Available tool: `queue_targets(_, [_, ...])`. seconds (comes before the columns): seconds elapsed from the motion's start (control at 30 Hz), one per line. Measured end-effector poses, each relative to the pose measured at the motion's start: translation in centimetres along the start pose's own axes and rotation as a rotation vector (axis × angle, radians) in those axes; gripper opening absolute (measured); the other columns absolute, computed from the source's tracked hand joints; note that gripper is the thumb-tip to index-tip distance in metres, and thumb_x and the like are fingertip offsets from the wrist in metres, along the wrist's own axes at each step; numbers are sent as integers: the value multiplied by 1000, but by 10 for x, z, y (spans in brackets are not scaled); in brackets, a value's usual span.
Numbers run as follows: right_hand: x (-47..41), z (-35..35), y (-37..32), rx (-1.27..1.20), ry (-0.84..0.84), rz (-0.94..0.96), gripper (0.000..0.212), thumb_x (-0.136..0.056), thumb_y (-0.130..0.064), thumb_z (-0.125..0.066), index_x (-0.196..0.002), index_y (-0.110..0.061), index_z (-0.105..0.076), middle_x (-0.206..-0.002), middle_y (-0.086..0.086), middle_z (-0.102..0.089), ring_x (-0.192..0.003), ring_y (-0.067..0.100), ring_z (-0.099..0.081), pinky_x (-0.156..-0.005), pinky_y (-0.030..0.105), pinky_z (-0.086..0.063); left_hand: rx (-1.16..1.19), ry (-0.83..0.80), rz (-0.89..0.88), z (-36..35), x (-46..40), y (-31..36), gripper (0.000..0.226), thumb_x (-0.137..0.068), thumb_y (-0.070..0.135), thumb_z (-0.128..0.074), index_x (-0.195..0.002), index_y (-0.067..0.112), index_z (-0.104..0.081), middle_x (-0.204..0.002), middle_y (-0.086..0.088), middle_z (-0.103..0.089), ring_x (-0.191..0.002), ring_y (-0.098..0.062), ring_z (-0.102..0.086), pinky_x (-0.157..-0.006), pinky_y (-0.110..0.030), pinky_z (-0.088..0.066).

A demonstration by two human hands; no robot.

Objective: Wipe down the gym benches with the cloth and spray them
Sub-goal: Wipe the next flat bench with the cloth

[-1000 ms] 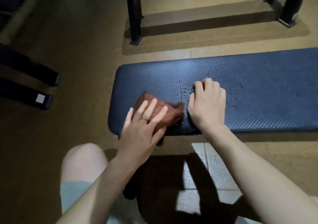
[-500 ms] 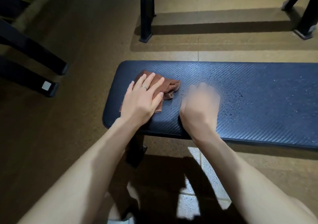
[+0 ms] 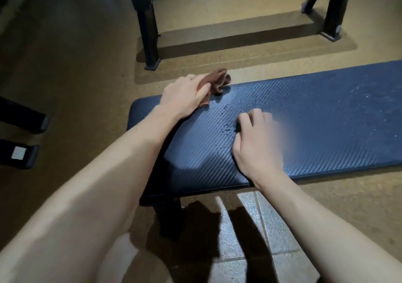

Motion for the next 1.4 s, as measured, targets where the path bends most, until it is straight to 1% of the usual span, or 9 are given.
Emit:
queue_targets(0.13, [0, 0, -1, -15, -3, 6, 22, -89, -25, -44, -105, -13, -54, -108, 11, -53, -99, 34, -48, -85, 46, -37, -15, 36, 75, 16, 41, -53, 47, -105, 54, -32, -146, 36, -48, -141, -3, -57, -125, -34, -54, -91, -47, -47])
queue_targets(0.33, [-1, -4, -2, -27, -13, -1, 19, -89, -23, -53, -104, -12, -55, -108, 12, -54, -100, 35, -49, -85, 47, -38, -12, 93, 231, 29, 62, -85, 47, -106, 52, -32, -143, 31, -52, -139, -5, -57, -128, -33, -51, -94, -48, -45])
queue_targets(0.47, [-2, -3, -4, -27, 7, 16, 16, -88, -23, -53, -101, -13, -54, -105, 13, -54, -97, 35, -49, -84, 48, -38, -132, 84, 56, 9, 29, -16, 54, -99, 56, -28, -139, 35, -57, -133, -4, -62, -122, -31, -56, -99, -44, -41])
queue_targets(0.6, [-2, -3, -3, -51, 18, 19, 17, -88, -24, -51, -101, -12, -53, -106, 13, -53, -97, 35, -49, -84, 48, -37, -102, 66, -37, -4, 18, 29, 53, -100, 57, -27, -144, 40, -52, -140, 2, -58, -127, -27, -53, -103, -45, -40])
queue_targets(0.8, [-3, -5, 2, -69, -11, -2, 21, -89, -24, -51, -106, -12, -54, -109, 13, -53, -101, 35, -49, -87, 47, -37, -11, 52, 31, 18, 47, -43, 43, -104, 47, -41, -144, 37, -52, -142, 1, -55, -130, -28, -51, -98, -46, -49])
queue_targets(0.97, [-3, -5, -1, -39, -17, 8, 18, -91, -23, -52, -104, -12, -53, -109, 13, -53, -100, 35, -49, -86, 48, -37, -10, 107, 104, 26, 114, -76, 41, -106, 39, -44, -143, 26, -56, -152, -7, -47, -143, -28, -38, -111, -49, -41])
queue_targets(1.2, [-2, -1, -4, -22, 18, 36, 18, -90, -22, -51, -105, -12, -53, -108, 14, -53, -99, 36, -49, -83, 48, -37, 27, 81, 27, 8, 247, -2, 46, -102, 44, -39, -141, 31, -58, -157, -3, -45, -150, -25, -33, -122, -57, -25])
queue_targets(1.27, [-2, 0, -5, -32, 24, 43, 19, -90, -21, -51, -106, -12, -54, -109, 14, -54, -100, 36, -50, -83, 48, -37, -43, 85, -22, -2, 250, 35, 46, -103, 44, -41, -145, 32, -55, -159, -5, -44, -149, -27, -35, -123, -56, -23])
queue_targets(1.4, [-8, -2, 5, -130, -42, 10, 22, -89, -16, -54, -110, -11, -60, -115, 13, -58, -108, 36, -51, -87, 47, -37, -202, 184, -104, -9, 227, 86, 45, -106, 45, -42, -147, 31, -55, -155, -11, -49, -144, -29, -45, -118, -56, -32])
Point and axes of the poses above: each hand's wrist, its own x-axis away from the middle knuckle, its own z-axis out of the back of the hand, y = z × x, the point moved 10 cm from there along -x, towards the middle knuckle
